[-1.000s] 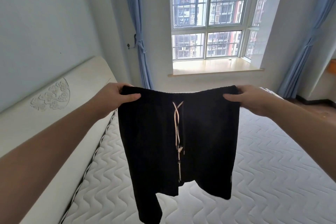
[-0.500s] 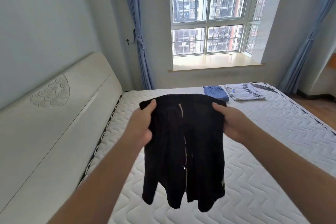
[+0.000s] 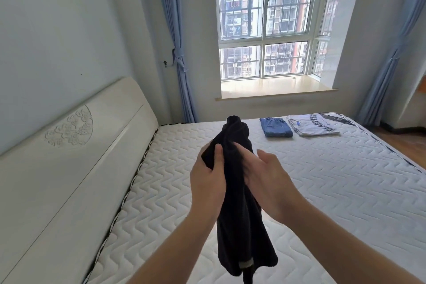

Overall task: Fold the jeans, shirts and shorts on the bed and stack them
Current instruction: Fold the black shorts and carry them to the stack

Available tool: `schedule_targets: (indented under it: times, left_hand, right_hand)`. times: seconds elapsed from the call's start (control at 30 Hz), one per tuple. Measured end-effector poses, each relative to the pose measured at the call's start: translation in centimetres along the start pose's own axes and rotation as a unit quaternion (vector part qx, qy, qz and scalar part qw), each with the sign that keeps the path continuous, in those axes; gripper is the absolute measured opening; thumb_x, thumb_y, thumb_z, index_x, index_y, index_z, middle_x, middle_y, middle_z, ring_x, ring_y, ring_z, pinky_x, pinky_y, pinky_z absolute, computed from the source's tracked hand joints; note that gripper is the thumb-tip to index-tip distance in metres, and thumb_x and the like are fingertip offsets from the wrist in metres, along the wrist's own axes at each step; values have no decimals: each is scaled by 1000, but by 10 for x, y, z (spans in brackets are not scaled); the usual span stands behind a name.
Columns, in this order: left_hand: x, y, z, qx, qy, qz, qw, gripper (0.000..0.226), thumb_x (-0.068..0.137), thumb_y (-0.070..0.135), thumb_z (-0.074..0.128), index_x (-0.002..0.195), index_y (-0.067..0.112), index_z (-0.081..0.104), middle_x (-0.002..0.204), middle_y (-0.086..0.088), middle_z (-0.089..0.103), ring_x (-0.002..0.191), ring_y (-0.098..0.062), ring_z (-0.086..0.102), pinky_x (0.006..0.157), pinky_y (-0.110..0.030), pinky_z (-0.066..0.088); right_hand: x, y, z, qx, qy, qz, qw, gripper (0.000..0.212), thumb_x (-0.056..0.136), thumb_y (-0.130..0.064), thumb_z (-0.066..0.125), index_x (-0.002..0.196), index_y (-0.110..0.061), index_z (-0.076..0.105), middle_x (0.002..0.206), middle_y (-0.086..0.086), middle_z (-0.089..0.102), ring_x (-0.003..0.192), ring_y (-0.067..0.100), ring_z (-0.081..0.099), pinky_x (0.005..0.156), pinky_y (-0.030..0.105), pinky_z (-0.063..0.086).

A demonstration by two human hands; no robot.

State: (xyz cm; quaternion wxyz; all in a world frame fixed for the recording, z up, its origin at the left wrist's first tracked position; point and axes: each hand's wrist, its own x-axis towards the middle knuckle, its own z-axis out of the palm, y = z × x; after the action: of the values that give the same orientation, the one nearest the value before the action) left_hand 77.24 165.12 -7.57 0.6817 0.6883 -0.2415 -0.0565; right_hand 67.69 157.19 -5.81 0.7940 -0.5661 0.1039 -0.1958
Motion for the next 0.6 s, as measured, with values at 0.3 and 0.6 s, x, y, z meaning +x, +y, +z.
schedule_targets:
  times: [0.3, 0.6]
  left_hand:
    - [19, -8, -17, 60, -98, 145, 983, 55, 72, 53, 72, 121, 53, 45, 116, 42, 56, 110, 17, 53, 89, -1, 40]
    - [33, -24, -36, -147, -115, -124, 975, 32, 75, 40, 63, 107, 40, 66, 105, 9, 74, 100, -15, 70, 88, -38, 56]
  right_hand:
    - [10, -13, -27, 149, -102, 50, 982, 69, 93, -45, 27, 150, -7, 34, 153, 8, 41, 141, 16, 38, 120, 38, 19]
    - [16, 23, -65, -196, 149, -55, 968, 50, 94, -49, 54, 141, -34, 43, 138, -12, 54, 130, 10, 48, 104, 30, 38]
